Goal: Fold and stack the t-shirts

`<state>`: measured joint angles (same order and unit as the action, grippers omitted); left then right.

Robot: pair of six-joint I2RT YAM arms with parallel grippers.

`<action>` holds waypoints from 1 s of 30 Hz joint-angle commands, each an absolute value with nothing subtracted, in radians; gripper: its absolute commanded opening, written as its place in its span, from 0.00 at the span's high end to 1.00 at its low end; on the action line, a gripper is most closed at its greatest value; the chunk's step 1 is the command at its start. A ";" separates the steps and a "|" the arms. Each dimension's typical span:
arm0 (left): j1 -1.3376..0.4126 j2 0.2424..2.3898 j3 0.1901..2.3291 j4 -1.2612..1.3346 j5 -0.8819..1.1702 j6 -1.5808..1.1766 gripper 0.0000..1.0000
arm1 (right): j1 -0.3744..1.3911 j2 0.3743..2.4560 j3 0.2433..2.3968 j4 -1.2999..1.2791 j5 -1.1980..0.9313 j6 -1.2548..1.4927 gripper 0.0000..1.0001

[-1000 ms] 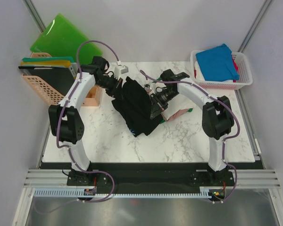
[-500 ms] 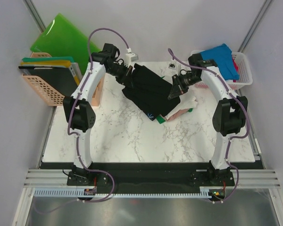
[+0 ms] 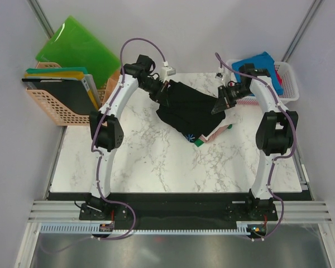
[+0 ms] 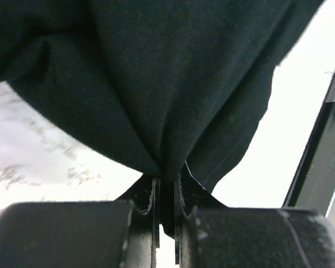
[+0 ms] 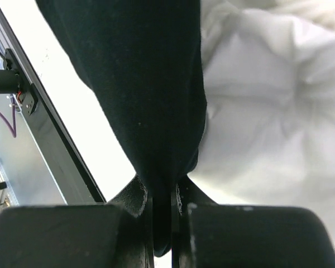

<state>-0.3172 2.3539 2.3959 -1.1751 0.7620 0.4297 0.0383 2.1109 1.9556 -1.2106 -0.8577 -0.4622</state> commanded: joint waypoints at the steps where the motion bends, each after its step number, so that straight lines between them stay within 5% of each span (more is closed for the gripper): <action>1: -0.301 2.338 2.428 -1.210 0.707 0.420 0.98 | -0.057 2.086 2.017 -1.265 -0.825 -0.512 1.00; 17: -0.376 2.143 2.349 -1.180 0.739 0.380 0.98 | -0.061 1.956 2.020 -1.307 -0.896 -0.512 1.00; 30: -0.393 2.201 2.394 -1.157 0.730 0.388 0.98 | -0.130 1.907 2.060 -1.354 -0.874 -0.551 1.00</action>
